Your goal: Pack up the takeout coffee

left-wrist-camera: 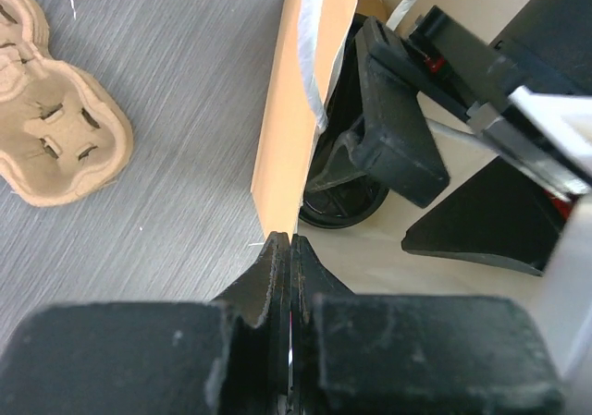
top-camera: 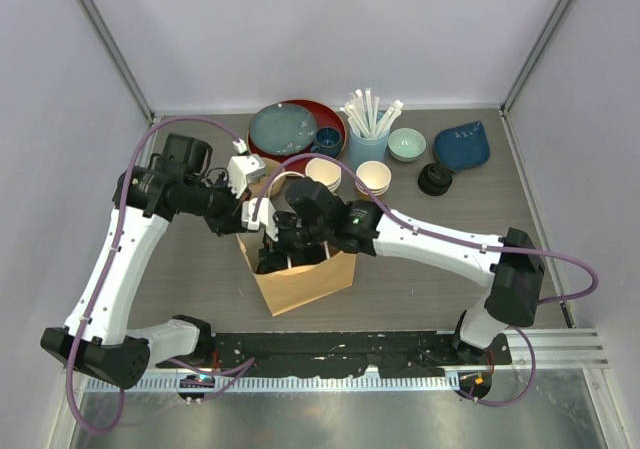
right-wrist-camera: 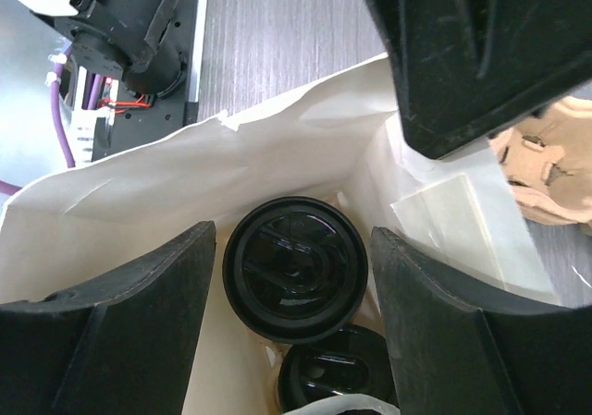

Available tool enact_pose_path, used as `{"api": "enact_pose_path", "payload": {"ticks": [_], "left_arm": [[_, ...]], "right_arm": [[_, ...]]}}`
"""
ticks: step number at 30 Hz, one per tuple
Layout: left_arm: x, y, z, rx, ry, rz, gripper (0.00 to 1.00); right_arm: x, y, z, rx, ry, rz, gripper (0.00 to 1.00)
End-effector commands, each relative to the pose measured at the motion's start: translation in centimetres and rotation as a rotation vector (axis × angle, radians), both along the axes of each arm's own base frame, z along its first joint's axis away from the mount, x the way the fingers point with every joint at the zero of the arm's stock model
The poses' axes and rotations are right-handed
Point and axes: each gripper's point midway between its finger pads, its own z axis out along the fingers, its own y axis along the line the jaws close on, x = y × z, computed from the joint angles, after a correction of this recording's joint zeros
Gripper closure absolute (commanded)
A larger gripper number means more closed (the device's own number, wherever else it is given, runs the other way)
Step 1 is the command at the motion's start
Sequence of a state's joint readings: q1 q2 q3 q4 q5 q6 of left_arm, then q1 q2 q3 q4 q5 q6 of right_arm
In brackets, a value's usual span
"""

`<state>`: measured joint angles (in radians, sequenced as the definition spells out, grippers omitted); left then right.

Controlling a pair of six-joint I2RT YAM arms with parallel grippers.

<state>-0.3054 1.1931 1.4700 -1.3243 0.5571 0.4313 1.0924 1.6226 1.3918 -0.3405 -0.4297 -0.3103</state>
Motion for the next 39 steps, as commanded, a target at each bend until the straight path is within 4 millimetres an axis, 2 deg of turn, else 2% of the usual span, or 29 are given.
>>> {"api": "enact_pose_path", "payload": {"ticks": [1, 8, 13, 21, 34, 38, 39], "left_arm": [[0.0, -0.2, 0.1, -0.008, -0.024, -0.03, 1.0], [0.0, -0.2, -0.2, -0.007, -0.021, -0.031, 1.0], [0.0, -0.2, -0.2, -0.008, -0.021, -0.034, 1.0], [0.0, -0.2, -0.2, -0.006, -0.02, -0.033, 1.0], [0.1, -0.3, -0.2, -0.008, -0.021, -0.034, 1.0], [0.1, -0.3, -0.3, -0.007, -0.018, -0.034, 1.0], [0.1, -0.3, -0.2, -0.009, -0.019, -0.034, 1.0]], "right_arm": [[1.6, 0.5, 7.5, 0.2, -0.082, -0.101, 0.27], [2.1, -0.5, 10.5, 0.279, -0.106, -0.169, 0.27], [2.8, -1.0, 11.6, 0.302, -0.119, -0.227, 0.26], [2.3, -1.6, 14.2, 0.377, -0.108, -0.236, 0.26], [3.1, -4.8, 18.4, 0.468, -0.134, -0.384, 0.25], [5.7, -7.2, 18.9, 0.456, -0.17, -0.573, 0.24], [7.0, -8.3, 18.8, 0.444, -0.184, -0.663, 0.24]]}}
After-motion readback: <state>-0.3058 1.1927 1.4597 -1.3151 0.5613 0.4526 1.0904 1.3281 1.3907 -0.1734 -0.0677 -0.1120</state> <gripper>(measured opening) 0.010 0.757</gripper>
